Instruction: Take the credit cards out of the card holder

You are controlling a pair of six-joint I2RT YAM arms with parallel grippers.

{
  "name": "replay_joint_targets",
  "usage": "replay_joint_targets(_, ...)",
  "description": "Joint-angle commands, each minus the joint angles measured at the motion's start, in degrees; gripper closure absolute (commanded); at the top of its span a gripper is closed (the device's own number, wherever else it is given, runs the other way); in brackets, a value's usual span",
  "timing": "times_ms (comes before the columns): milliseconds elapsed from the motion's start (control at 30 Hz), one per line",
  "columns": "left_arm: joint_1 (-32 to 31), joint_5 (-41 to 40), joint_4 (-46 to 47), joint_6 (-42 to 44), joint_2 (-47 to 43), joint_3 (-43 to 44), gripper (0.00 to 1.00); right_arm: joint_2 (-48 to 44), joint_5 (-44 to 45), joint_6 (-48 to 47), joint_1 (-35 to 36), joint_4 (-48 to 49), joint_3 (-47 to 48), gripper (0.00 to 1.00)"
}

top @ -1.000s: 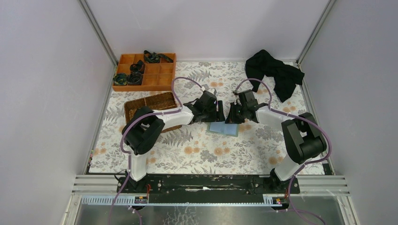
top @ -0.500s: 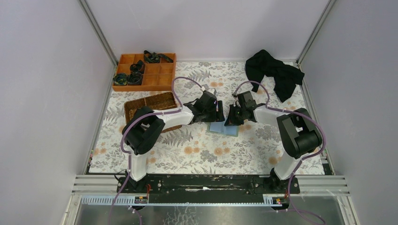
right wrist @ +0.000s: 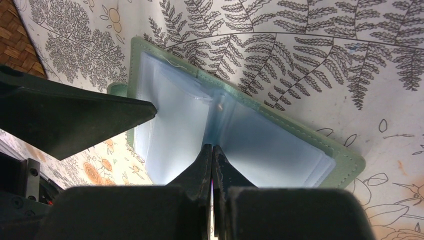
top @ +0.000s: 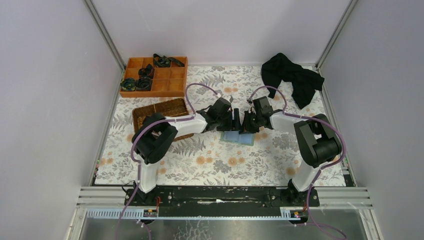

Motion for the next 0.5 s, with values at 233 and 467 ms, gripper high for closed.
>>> replay_joint_targets(233, -0.9, 15.9, 10.4, -4.7, 2.3, -0.9, 0.26, 1.0, 1.5, 0.3, -0.1, 0.3, 1.0, 1.00)
replay_joint_targets(467, -0.9, 19.7, 15.1, -6.6, 1.7, -1.4, 0.26, -3.6, 2.9, 1.0, -0.2, -0.1, 0.2, 1.00)
